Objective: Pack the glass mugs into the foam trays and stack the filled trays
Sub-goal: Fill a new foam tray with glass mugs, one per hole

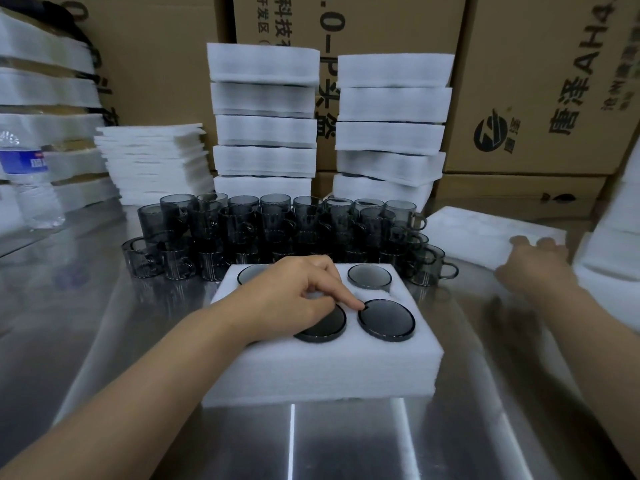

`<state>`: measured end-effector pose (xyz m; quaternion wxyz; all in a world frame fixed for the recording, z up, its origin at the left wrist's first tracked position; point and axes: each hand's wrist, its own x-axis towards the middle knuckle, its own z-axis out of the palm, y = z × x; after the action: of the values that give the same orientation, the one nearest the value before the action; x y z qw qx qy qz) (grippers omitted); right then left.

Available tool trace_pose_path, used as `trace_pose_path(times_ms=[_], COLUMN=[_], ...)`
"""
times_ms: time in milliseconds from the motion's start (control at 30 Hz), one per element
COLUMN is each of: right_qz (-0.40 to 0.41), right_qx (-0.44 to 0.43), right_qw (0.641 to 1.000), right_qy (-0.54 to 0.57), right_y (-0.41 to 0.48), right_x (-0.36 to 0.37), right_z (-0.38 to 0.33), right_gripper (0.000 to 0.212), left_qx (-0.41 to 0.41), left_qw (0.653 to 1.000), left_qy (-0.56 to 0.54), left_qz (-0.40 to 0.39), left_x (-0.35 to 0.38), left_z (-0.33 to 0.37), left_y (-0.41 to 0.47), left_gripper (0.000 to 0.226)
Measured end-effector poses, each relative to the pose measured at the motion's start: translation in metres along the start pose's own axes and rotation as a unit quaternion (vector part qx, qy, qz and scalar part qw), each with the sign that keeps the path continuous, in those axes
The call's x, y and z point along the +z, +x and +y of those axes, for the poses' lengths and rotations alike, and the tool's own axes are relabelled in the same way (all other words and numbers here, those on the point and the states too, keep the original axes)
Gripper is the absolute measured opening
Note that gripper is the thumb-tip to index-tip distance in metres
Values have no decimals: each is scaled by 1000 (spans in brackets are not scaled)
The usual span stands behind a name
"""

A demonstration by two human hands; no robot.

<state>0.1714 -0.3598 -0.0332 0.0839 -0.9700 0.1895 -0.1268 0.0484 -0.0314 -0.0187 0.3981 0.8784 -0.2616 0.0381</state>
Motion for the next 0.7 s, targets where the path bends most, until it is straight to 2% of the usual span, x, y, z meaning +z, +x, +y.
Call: trace_pose_path(times_ms=[167,300,367,467,567,700], right_qz=[42,122,165,215,221,221], right_qx=[-55,-104,-108,-131,-127,-44], right_qw=[991,972,976,964,929,862], right_qy=[-113,-169,-96,88,267,454], right_y=[-4,-6,-5,-6,-14,-29], right_x=[6,3,-1,-11,-27,-47], right_z=[3,-2,-7,-20,-33,-41], right_gripper=[59,51,42,31,26,18], left_qx=[1,-2,-2,-1,1,6], left_qw=[1000,1000,1000,1000,1000,1000], left_qy=[9,14,16,19,17,26], left_qz=[6,7,6,7,6,5], left_x=[-1,0,0,0,0,0], left_z=[2,3,3,3,2,1], left_y=[-1,-1,-1,-2,-1,-1], left_gripper=[43,42,42,43,42,41])
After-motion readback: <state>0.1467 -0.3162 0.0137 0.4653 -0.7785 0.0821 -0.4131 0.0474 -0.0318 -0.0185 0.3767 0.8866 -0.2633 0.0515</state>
